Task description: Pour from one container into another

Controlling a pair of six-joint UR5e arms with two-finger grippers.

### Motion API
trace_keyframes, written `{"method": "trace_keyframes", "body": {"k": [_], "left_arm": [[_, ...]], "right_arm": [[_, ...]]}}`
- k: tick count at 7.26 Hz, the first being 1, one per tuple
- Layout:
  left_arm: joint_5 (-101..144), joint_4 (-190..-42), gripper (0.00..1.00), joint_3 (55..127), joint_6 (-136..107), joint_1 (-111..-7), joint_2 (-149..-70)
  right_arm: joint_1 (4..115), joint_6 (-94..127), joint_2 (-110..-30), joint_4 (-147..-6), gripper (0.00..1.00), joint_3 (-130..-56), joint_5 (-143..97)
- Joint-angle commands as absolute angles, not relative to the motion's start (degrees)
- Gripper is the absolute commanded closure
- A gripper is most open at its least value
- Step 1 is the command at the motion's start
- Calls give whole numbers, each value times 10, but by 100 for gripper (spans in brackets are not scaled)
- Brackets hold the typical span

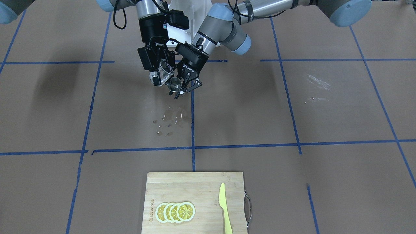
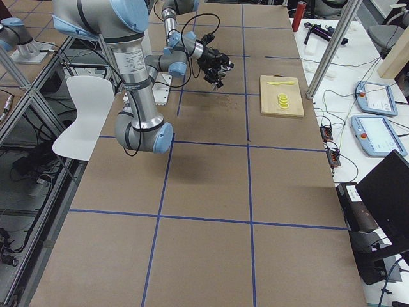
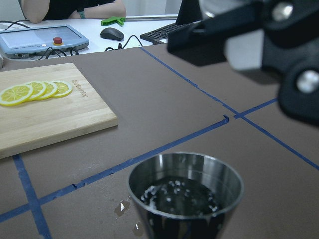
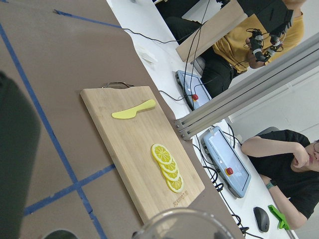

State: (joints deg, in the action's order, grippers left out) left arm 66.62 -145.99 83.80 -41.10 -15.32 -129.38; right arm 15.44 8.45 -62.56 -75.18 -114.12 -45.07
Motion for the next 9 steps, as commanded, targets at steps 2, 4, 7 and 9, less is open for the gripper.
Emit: {"method": "trace_keyframes", "body": {"k": [2, 4, 7, 9], "left_arm": [[666, -1461, 100, 840, -412, -160, -1294], [666, -1461, 100, 841, -412, -163, -1294], [672, -1461, 100, 852, -413, -186, -1295], [674, -1462, 100, 873, -445, -198, -1289]], "right_arm": [[171, 132, -626, -751, 100, -1144, -451], [189, 177, -631, -751, 100, -1144, -451], [220, 319, -651, -753, 100, -1150, -454], [240, 449, -696, -752, 100, -1171, -460]]}}
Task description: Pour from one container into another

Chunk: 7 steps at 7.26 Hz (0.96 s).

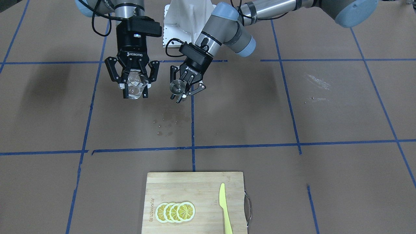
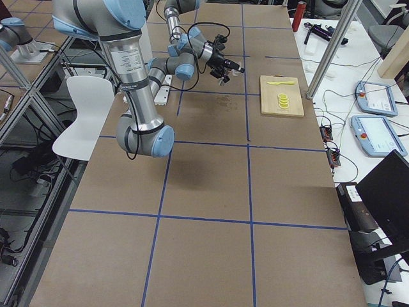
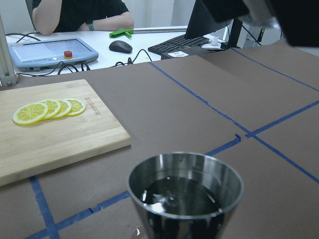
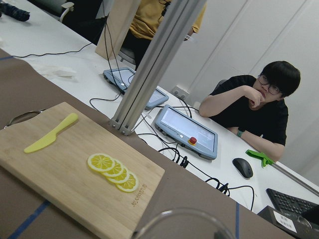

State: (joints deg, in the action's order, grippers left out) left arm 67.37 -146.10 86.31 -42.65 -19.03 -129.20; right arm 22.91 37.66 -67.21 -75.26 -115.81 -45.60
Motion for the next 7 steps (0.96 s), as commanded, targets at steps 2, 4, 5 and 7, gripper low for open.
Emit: {"method": "trace_keyframes", "body": {"k": [2, 4, 5, 7], "left_arm": [[670, -1462, 100, 938, -461, -218, -1219], [648, -1460, 100, 973, -511, -232, -1164], [609, -1460, 100, 993, -513, -232, -1130], [583, -1460, 100, 1044, -534, -240, -1042]], "right_arm": [[251, 532, -754, -730, 100, -1205, -475], [285, 538, -849, -547, 100, -1184, -525], [300, 538, -883, -481, 100, -1158, -542], [322, 538, -944, -343, 100, -1108, -580]]}}
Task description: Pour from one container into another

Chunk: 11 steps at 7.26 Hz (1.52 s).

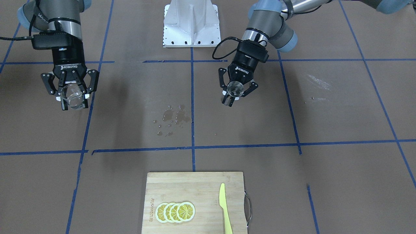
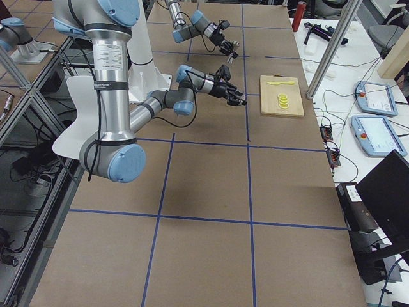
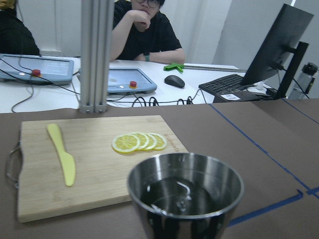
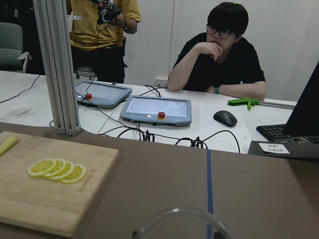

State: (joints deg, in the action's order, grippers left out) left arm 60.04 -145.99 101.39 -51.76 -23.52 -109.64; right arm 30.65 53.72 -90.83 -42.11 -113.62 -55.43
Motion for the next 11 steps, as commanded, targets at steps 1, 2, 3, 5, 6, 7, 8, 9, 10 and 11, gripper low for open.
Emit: {"method": "trace_keyframes", "body": {"k": [1, 2, 3, 5, 6, 7, 8, 9, 10, 11], "left_arm": [[579, -1461, 100, 1058, -559, -243, -999], [550, -1461, 100, 1081, -560, -245, -957], [531, -1462, 100, 1093, -573, -245, -927], [486, -1462, 100, 1095, -658, -245, -858], [433, -1462, 100, 1090, -683, -245, -848], [385, -1460, 100, 1075, -713, -245, -847], [360, -1460, 100, 1041, -748, -244, -846], [354, -1460, 100, 1026, -768, -243, -846], [354, -1459, 100, 1013, -768, -238, -846], [354, -1457, 100, 1003, -768, -231, -847]], "right_arm": [[324, 538, -957, -335, 100, -1107, -582], [329, 539, -964, -334, 100, -1104, -591], [330, 540, -970, -335, 100, -1103, -593], [330, 565, -1004, -336, 100, -1097, -594], [330, 588, -1020, -337, 100, -1093, -594], [330, 605, -1035, -339, 100, -1079, -592], [330, 633, -1039, -336, 100, -1078, -589], [330, 667, -1038, -334, 100, -1078, -591], [329, 669, -1036, -334, 100, -1080, -591], [328, 676, -1034, -310, 100, -1079, -592]]}}
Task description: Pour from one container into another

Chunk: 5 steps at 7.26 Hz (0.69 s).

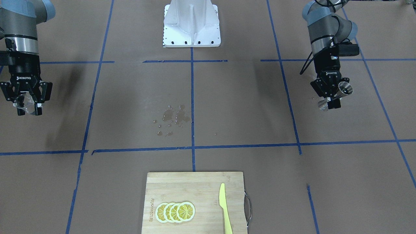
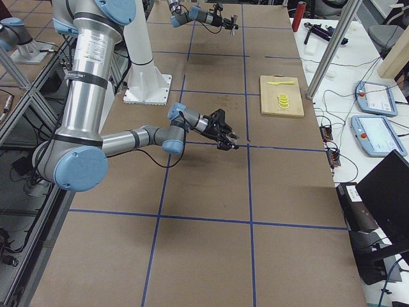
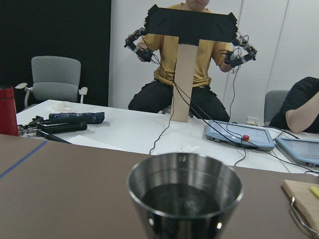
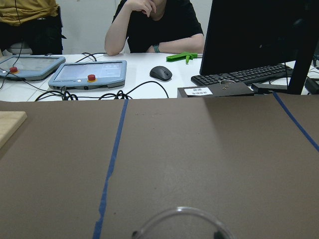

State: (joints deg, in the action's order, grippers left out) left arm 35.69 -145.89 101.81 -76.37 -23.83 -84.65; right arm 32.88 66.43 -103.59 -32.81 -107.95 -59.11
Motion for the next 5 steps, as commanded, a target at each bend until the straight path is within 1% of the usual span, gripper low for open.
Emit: {"method": "trace_keyframes", "body": {"k": [1, 2, 5], "left_arm": [[354, -1455, 100, 998, -767, -216, -849], [354, -1455, 100, 995, -766, -198, -850], [354, -1455, 100, 986, -764, -164, -853]], "right_arm": [[328, 690, -1035, -270, 100, -1064, -593], [327, 690, -1035, -249, 100, -1052, -593], [315, 718, -1034, -237, 100, -1051, -596]]}}
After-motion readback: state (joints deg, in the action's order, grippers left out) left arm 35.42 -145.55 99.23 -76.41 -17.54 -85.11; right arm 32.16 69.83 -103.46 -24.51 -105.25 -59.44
